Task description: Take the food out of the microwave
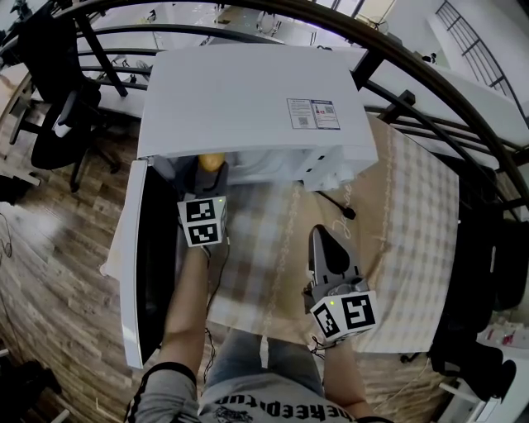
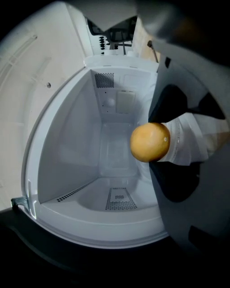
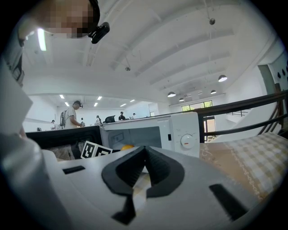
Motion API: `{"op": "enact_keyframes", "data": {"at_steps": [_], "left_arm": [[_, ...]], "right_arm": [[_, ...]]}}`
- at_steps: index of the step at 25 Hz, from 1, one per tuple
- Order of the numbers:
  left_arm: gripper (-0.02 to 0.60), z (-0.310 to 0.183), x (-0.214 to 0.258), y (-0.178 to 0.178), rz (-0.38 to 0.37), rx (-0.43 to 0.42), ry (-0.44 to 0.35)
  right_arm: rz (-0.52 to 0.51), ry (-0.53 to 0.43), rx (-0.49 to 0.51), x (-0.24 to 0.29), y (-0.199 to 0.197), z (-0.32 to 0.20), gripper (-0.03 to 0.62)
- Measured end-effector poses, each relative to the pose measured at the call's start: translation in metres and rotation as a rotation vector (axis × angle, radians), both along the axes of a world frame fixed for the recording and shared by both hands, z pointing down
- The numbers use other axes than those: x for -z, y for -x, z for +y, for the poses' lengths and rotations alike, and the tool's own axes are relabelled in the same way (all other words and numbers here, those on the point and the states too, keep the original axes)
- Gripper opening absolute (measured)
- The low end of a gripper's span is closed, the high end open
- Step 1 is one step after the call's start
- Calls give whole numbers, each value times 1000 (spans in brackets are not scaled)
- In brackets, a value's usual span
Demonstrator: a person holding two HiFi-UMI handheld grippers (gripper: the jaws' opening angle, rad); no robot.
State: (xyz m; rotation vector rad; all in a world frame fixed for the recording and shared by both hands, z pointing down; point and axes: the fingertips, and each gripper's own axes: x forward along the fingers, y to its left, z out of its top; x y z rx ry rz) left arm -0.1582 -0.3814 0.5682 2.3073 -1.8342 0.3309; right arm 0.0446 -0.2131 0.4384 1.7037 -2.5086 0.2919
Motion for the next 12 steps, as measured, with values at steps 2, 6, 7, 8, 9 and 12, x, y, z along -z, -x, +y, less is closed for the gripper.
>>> {"op": "enact_keyframes", "data": {"at_steps": [2, 6, 7, 8, 9, 12], "left_arm": [[267, 2, 2, -1, 3, 5, -10], [267, 9, 8, -2, 44, 17, -5], [267, 11, 11, -2, 51, 20, -5], [267, 13, 14, -3, 57, 20, -4], [267, 15, 16, -4, 64, 20, -1], [265, 22, 19, -6, 80, 29, 10]], "right_arm": [[0, -2, 2, 1, 1, 0, 5], [0, -7, 8, 4, 4, 2, 5], [0, -7, 9, 5, 4, 3, 5], [-1, -9, 10, 5, 5, 3, 5], [-2, -11, 12, 6, 5, 3, 5], [-3, -20, 19, 6, 4, 4, 5]]}}
